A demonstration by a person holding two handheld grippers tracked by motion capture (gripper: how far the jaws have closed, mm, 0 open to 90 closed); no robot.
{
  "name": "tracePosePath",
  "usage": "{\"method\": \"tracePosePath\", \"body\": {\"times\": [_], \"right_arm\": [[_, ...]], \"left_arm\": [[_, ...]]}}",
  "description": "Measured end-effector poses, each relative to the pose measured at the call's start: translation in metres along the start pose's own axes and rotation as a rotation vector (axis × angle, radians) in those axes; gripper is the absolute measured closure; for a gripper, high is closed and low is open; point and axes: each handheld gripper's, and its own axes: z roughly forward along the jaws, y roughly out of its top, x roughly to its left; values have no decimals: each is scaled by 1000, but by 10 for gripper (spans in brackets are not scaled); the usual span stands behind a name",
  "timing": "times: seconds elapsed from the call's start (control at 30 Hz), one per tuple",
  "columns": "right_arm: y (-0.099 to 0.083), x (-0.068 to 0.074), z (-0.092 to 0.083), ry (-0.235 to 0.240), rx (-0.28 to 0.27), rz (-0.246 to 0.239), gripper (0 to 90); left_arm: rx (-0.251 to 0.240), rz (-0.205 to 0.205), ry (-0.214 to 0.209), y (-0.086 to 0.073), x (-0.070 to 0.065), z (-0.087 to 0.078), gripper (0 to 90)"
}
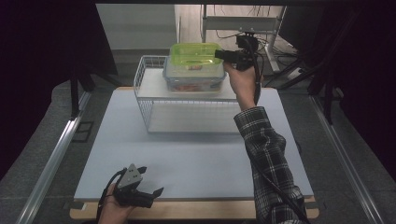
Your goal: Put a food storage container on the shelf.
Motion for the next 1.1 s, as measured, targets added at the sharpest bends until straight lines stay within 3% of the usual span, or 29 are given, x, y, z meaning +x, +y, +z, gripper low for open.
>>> {"method": "tracePosePath", "body": {"times": [0.23,0.5,1.1], "right_arm": [[2,4,-10,4,-21,-78,487],[-2,4,-25,65,-9,-158,305],[-38,6,-53,113,-36,-288,171]], "left_arm": [[-4,-2,3,0,1,-1,47],[-1,-3,4,0,1,-1,47],[-5,-3,2,0,0,0,45]]}}
